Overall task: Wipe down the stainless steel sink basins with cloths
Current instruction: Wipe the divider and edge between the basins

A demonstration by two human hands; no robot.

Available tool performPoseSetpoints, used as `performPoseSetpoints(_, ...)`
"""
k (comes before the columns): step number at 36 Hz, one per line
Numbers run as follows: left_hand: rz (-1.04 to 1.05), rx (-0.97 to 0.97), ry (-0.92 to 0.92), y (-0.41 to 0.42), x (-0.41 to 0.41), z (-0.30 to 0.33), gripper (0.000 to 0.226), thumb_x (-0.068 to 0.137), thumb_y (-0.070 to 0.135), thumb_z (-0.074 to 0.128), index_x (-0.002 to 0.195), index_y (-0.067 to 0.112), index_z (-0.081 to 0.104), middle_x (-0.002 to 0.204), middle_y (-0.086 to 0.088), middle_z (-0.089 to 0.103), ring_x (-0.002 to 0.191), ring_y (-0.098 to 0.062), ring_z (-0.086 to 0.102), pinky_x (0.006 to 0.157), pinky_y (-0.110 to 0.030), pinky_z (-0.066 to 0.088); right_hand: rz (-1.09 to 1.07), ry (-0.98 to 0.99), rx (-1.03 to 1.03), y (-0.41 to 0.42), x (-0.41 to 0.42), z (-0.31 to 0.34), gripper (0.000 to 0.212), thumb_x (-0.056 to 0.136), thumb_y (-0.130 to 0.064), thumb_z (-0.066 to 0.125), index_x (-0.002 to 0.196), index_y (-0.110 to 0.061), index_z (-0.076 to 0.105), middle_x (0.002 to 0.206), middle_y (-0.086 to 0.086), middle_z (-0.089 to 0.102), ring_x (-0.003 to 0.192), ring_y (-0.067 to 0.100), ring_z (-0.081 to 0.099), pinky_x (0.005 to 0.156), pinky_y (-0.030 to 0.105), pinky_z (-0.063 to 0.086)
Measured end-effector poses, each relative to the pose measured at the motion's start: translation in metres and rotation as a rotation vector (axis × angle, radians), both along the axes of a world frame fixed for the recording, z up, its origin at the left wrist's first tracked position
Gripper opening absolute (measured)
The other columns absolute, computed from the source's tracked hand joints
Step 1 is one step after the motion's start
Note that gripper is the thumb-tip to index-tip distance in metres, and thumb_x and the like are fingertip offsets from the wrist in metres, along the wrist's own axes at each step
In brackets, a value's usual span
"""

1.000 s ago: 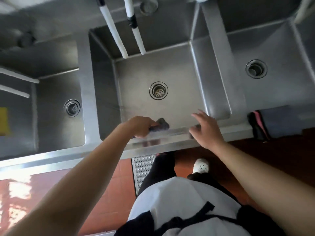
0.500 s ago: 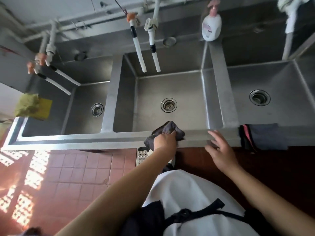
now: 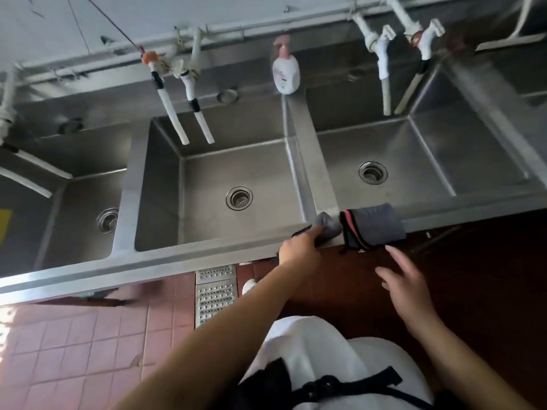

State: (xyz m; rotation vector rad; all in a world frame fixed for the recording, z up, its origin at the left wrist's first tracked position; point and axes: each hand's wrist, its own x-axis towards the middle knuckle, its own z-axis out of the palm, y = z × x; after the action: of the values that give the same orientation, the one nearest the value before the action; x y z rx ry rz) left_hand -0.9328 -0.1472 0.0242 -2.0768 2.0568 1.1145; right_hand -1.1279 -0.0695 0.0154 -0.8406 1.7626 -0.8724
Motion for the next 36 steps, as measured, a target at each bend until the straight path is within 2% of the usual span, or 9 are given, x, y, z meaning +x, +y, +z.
performPoseSetpoints(2,0.044,0.059,0.132,-0.004,0.003,0.007,0.073,0.074,0.014,0.047,0.137,0.049,0.049,0.127,0.000,0.067,0.117,-0.030,0.062,0.094,-0.036,0.051,-0.017,-0.040,-0.008,0.006,-0.017,0.009,0.048,0.093,-0.010,0.062,0.133,-0.035,0.054,0.138,0.006,0.057,0.118,0.024,0.060,0.104,0.050,0.047)
performPoseSetpoints(5,0.060,0.139,0.412,-0.010,0.006,0.017,0.070,0.060,0.010,0.047,0.123,0.037,0.062,0.106,-0.004,0.072,0.099,-0.023,0.066,0.087,-0.045,0.057,0.035,-0.146,0.008,0.009,-0.038,0.027,0.050,0.089,-0.017,0.070,0.134,-0.032,0.053,0.139,-0.001,0.055,0.112,0.004,0.057,0.101,0.036,0.046)
performPoseSetpoints(9,0.049,0.420,0.779,-0.016,0.004,0.050,0.062,0.086,-0.015,0.054,0.136,0.021,0.051,0.110,-0.008,0.069,0.091,-0.020,0.069,0.064,-0.034,0.058,0.176,-0.271,0.022,0.002,-0.054,0.053,0.081,0.067,-0.039,0.076,0.143,-0.030,0.048,0.138,-0.005,0.054,0.118,0.000,0.053,0.090,0.021,0.044)
performPoseSetpoints(13,-0.065,0.622,1.045,-0.015,-0.007,0.079,0.063,0.085,-0.007,0.058,0.142,0.017,0.046,0.121,-0.016,0.065,0.106,-0.032,0.066,0.073,-0.035,0.059,0.352,-0.540,-0.007,-0.011,-0.063,0.073,0.080,0.067,-0.045,0.081,0.139,-0.032,0.050,0.140,-0.011,0.058,0.133,0.007,0.050,0.109,0.036,0.040)
performPoseSetpoints(18,-0.080,0.680,1.062,-0.023,-0.035,0.077,0.061,0.084,-0.008,0.056,0.138,0.020,0.054,0.128,-0.018,0.061,0.117,-0.038,0.060,0.089,-0.046,0.054,0.225,-0.956,-0.038,-0.029,-0.065,0.077,0.084,0.059,-0.028,0.093,0.132,-0.006,0.058,0.133,0.018,0.063,0.124,0.028,0.060,0.100,0.037,0.053)
performPoseSetpoints(23,0.036,0.603,0.967,-0.033,-0.057,0.058,0.054,0.081,0.000,0.068,0.125,0.032,0.063,0.125,-0.004,0.063,0.109,-0.022,0.065,0.081,-0.033,0.056,-0.125,-0.902,-0.046,-0.044,-0.059,0.064,0.049,0.089,-0.018,0.059,0.135,-0.001,0.055,0.130,0.023,0.063,0.122,0.033,0.061,0.104,0.045,0.048)
performPoseSetpoints(28,0.025,0.495,0.886,-0.051,-0.081,0.044,0.061,0.078,-0.011,0.076,0.126,0.022,0.058,0.102,-0.003,0.068,0.085,-0.005,0.071,0.071,-0.022,0.056,-0.335,-0.677,0.003,-0.062,-0.069,0.065,0.042,0.084,-0.028,0.068,0.122,-0.009,0.066,0.115,0.014,0.073,0.108,0.029,0.070,0.097,0.048,0.051)
performPoseSetpoints(32,0.051,0.544,1.017,-0.076,-0.099,0.041,0.065,0.071,0.005,0.083,0.129,0.024,0.062,0.124,-0.016,0.067,0.113,-0.028,0.066,0.100,-0.048,0.053,-0.309,-0.594,-0.004,-0.091,-0.090,0.094,0.037,0.081,-0.027,0.069,0.115,-0.014,0.069,0.113,0.009,0.074,0.104,0.026,0.071,0.096,0.048,0.052)
performPoseSetpoints(36,0.075,0.683,1.263,-0.099,-0.116,0.047,0.062,0.083,-0.009,0.066,0.139,0.016,0.055,0.129,-0.018,0.062,0.120,-0.034,0.059,0.110,-0.050,0.043,-0.242,-0.747,-0.060,-0.116,-0.112,0.123,0.035,0.086,-0.026,0.056,0.115,-0.013,0.069,0.113,0.012,0.074,0.102,0.025,0.072,0.083,0.041,0.056)
